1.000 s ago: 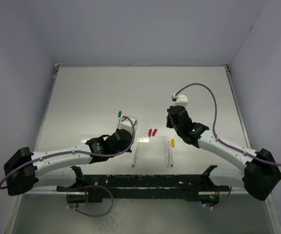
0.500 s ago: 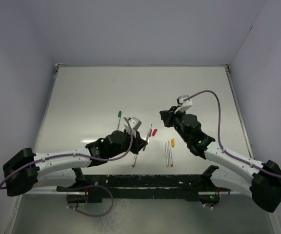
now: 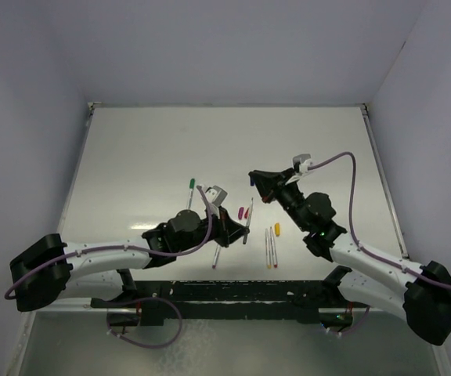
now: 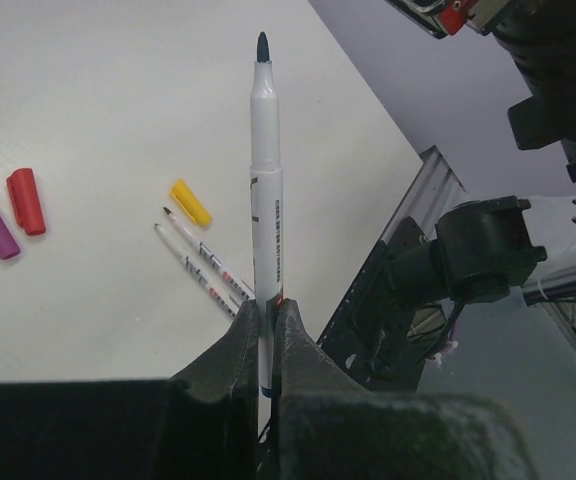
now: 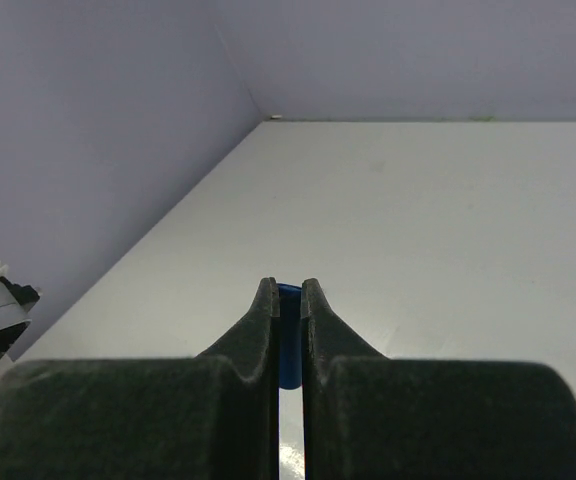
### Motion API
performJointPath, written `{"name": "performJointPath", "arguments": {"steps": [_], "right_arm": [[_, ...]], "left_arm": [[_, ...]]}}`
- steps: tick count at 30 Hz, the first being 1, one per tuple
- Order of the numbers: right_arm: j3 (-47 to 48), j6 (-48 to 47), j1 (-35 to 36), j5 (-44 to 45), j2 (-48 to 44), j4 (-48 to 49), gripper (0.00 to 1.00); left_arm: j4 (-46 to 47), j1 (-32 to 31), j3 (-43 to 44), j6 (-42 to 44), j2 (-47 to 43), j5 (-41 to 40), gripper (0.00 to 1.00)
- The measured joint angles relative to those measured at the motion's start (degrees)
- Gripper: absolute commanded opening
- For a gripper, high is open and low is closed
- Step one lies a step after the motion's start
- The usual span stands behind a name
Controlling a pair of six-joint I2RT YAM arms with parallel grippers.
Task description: Insert the pens into the pen caps
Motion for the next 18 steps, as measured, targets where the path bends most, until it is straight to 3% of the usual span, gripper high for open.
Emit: {"name": "performJointPath", "arguments": {"steps": [18], "right_arm": [[-3.56,4.50,0.00,-3.74,-2.89,5.97,0.00]], "left_arm": [[8.50,0.00,-2.40,-2.60,0.00,-0.39,0.00]]}}
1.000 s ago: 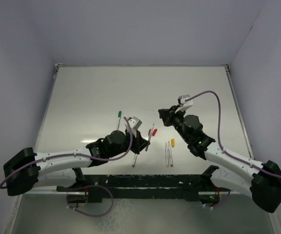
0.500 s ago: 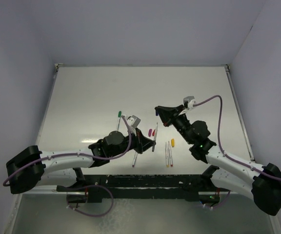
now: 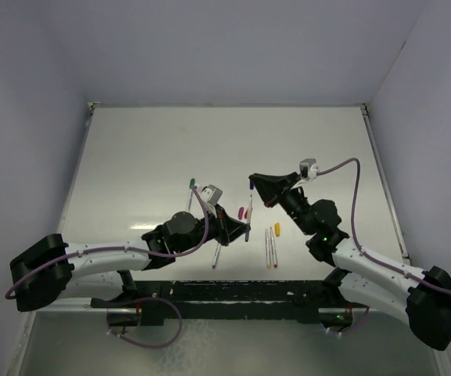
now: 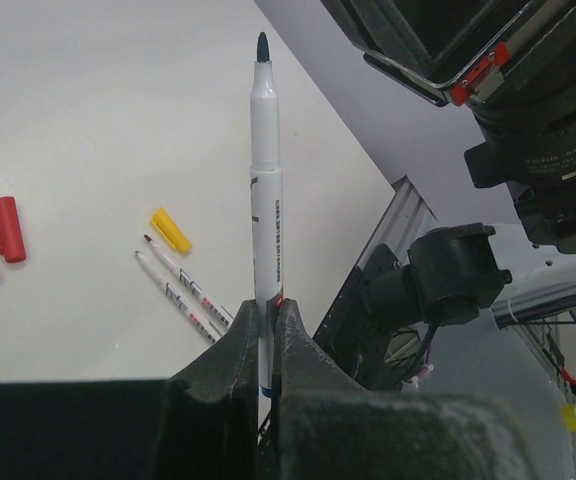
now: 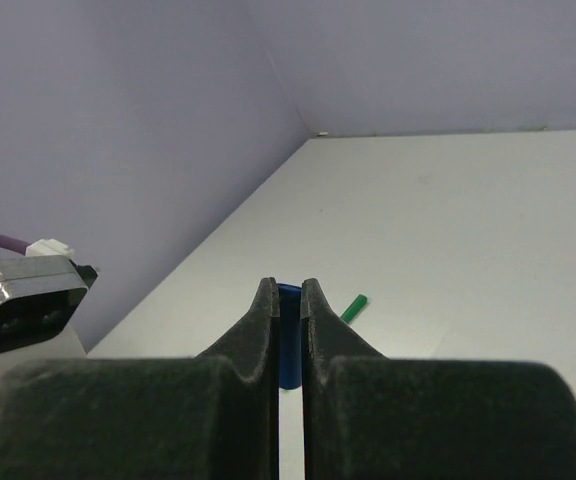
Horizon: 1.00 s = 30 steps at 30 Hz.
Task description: Insert the pens into the pen caps
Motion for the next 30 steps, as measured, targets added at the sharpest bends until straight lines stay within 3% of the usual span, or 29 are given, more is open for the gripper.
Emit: {"name": "performJointPath", "arguments": {"steps": [30], "right_arm": [[-1.81,3.54,0.00,-0.07,-2.25,1.55,0.00]], "left_arm": [[0.66,0.00,-0.20,0.09,1.40,-0.98,0.00]]}}
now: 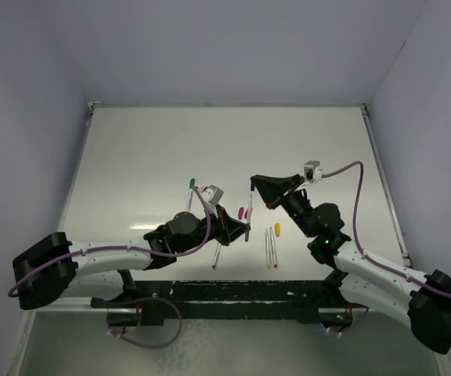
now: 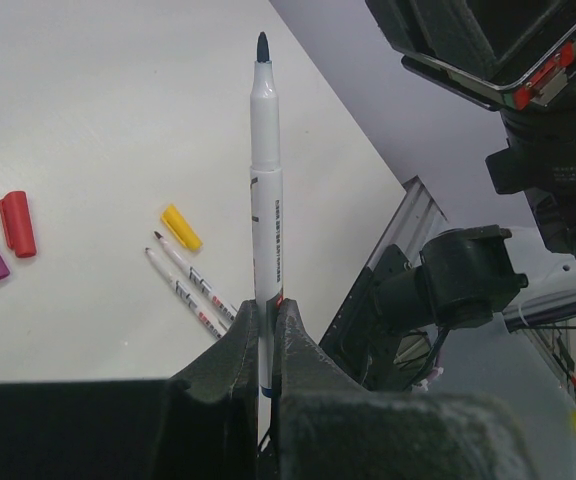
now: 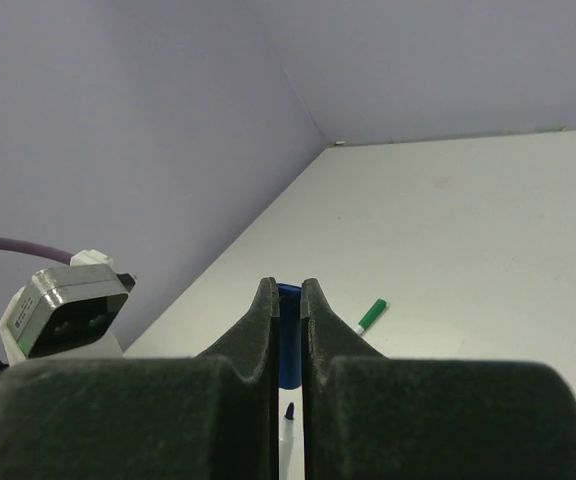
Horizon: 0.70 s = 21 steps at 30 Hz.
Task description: Insert the pens into the pen caps
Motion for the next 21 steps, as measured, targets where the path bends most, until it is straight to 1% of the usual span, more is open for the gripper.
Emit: {"name": "performJointPath", "arguments": {"steps": [21], "right_arm": [[-1.03,0.04,0.00,-0.81,1.42,0.26,0.00]], "left_arm": [[0.04,0.00,0.00,0.20,0.02,-0.96,0.00]]}}
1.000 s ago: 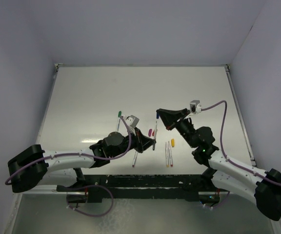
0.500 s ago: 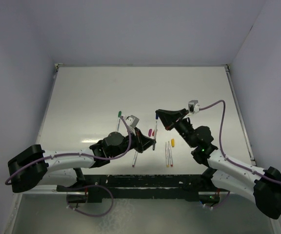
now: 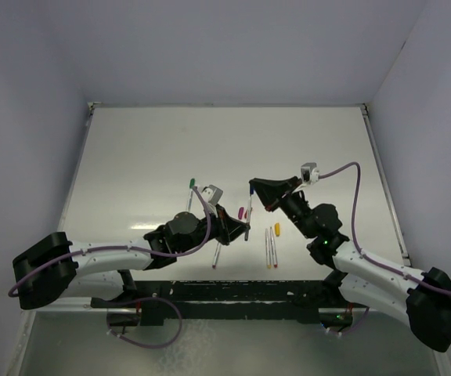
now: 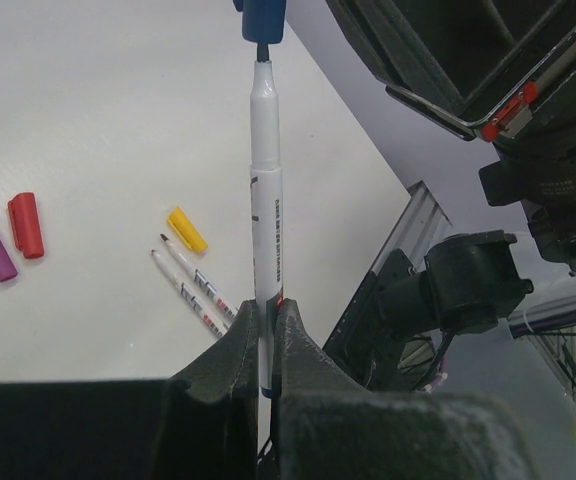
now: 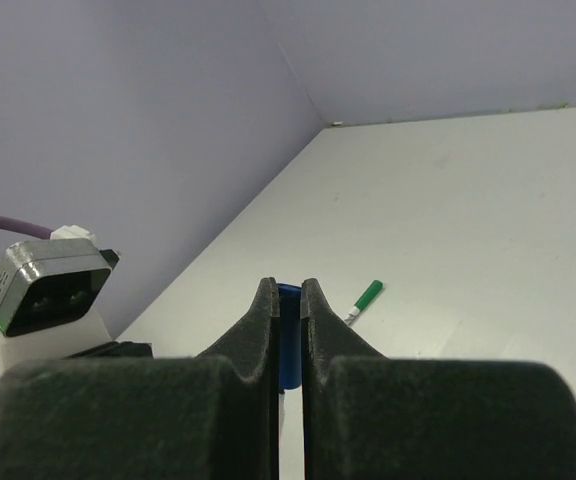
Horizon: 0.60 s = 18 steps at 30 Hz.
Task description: Insert the pens into the pen caps
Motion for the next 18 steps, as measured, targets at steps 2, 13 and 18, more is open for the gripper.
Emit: {"name": "performJointPath", "arguments": {"steps": [2,13,18], "right_arm": [[-0.33,0.11,0.00,-0.11,-0.07,0.28,0.00],[-2.01,1.27,0.00,-0.39,-0.11,0.83,0.00],[-3.23,2.29,0.00,-0.42,-0.13,1.60,0.00]], "left_arm": [[0.00,0.00,0.00,0.00,0.13,-0.07,0.00],[0.61,0.00,0.00,0.00,1.53,-0.17,0.00],[0.85,0.00,0.00,0.00,1.62,-0.35,0.00]]}}
